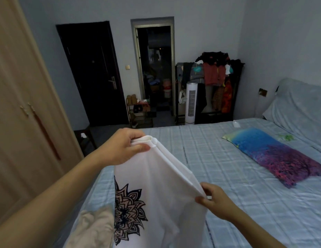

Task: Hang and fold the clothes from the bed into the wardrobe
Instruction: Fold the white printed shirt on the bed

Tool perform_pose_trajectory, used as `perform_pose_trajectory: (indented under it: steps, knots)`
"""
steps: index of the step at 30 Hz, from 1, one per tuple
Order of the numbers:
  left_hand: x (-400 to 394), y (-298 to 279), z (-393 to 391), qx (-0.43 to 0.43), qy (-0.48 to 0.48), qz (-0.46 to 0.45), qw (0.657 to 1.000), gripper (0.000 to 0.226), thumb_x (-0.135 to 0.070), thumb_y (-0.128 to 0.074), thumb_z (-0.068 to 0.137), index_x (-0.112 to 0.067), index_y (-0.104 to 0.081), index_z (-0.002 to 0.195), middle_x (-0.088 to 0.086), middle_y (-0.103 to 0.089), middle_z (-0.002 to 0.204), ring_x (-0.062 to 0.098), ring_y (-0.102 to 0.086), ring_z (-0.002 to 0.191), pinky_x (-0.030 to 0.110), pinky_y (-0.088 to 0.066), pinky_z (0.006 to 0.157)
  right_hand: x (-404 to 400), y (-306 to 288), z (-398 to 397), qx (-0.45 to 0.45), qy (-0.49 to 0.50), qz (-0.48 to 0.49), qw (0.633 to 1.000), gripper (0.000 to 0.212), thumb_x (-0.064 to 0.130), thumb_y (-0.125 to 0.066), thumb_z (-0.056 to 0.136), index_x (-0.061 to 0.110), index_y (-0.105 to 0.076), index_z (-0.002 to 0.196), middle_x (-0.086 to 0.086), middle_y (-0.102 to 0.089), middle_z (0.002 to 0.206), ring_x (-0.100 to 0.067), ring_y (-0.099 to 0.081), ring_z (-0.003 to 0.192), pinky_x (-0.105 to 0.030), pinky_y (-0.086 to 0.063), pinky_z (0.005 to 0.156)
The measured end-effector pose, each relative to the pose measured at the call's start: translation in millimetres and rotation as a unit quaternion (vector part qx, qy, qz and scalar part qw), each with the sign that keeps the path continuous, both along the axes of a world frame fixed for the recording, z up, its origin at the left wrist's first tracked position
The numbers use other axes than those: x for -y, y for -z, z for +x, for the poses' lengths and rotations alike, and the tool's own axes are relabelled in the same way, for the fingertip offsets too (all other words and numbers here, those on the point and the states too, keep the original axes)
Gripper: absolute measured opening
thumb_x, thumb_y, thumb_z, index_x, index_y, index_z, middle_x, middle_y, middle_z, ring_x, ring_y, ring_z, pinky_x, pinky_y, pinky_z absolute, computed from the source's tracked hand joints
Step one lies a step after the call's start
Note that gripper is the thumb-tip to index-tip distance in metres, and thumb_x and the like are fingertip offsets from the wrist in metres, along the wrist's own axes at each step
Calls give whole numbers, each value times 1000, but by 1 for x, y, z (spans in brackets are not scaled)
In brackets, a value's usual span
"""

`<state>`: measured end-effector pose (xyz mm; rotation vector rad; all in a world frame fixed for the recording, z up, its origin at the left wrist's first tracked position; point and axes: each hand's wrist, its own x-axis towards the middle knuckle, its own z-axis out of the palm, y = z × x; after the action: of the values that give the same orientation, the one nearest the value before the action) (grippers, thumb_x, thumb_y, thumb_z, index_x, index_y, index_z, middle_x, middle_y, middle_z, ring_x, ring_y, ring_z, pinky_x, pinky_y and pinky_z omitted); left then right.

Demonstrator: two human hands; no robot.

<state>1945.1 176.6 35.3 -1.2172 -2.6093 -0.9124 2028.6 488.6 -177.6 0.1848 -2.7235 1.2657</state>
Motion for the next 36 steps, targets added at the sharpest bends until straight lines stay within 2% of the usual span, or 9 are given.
perform_pose_trajectory:
  steps: [4,8,10,17,20,23,27,33,36]
  knots:
    - [9,20,-18,2,-24,-24,999,14,-30,-69,90,-20,-66,80,-3,-61,72,13,-56,65,30,-43,59,3,14,-18,-1,37,28,999,17,12,-72,86,20,-63,74,5,-64,70,-4,-58,66,-25,-45,65]
    - [15,45,-49,-48,-69,-66,994,15,-33,-66,92,-22,-62,83,-7,-61,72,9,-57,66,39,-48,61,-8,16,-49,-27,132,-12,991,30,9,-71,86,14,-55,61,-1,-51,55,-11,-47,55,-30,-36,57]
    - [14,58,-72,-54,-84,-67,993,19,-36,-65,93,-26,-55,79,-9,-59,70,10,-57,64,42,-48,60,-17,18,-69,-42,160,-16,986,34,10,-71,87,17,-54,59,3,-47,52,-5,-44,52,-22,-33,54]
    - [-23,73,-183,-72,-126,-78,986,22,-31,-63,93,-18,-53,80,-2,-60,74,20,-58,71,42,-48,67,-63,-1,-170,-87,178,41,979,26,8,-72,85,20,-60,66,7,-52,55,-1,-49,56,-10,-34,58]
    - [-48,60,-224,-95,-139,-54,984,20,-29,-62,94,-14,-53,84,3,-61,77,26,-59,73,44,-49,68,-88,-30,-214,-131,193,53,971,16,6,-71,86,13,-66,73,1,-59,62,-17,-53,61,-10,-35,60]
    - [-63,41,-244,-139,-128,-5,982,20,-29,-62,94,-15,-52,83,1,-57,74,22,-56,68,44,-49,63,-112,-63,-239,-178,200,51,962,9,6,-69,87,9,-68,79,-1,-60,66,-17,-53,64,-14,-35,59]
    - [-70,27,-239,-196,-103,31,975,19,-34,-58,95,-17,-56,89,-2,-59,76,15,-55,67,36,-47,61,-130,-93,-243,-208,192,35,958,7,5,-67,89,6,-69,83,-3,-60,69,1,-52,59,-5,-36,56]
    - [-58,54,-187,-168,-79,46,982,27,-43,-52,95,-18,-61,99,-3,-63,85,16,-60,74,33,-48,63,-124,-76,-198,-172,153,10,973,8,1,-67,88,7,-69,83,-3,-65,75,-15,-57,68,-12,-40,62]
    - [-42,94,-147,-138,-68,16,988,22,-39,-48,90,-22,-58,100,-3,-64,87,20,-60,75,36,-50,65,-112,-38,-158,-120,126,9,985,17,-3,-67,87,14,-68,82,0,-67,77,-8,-59,71,-14,-42,67]
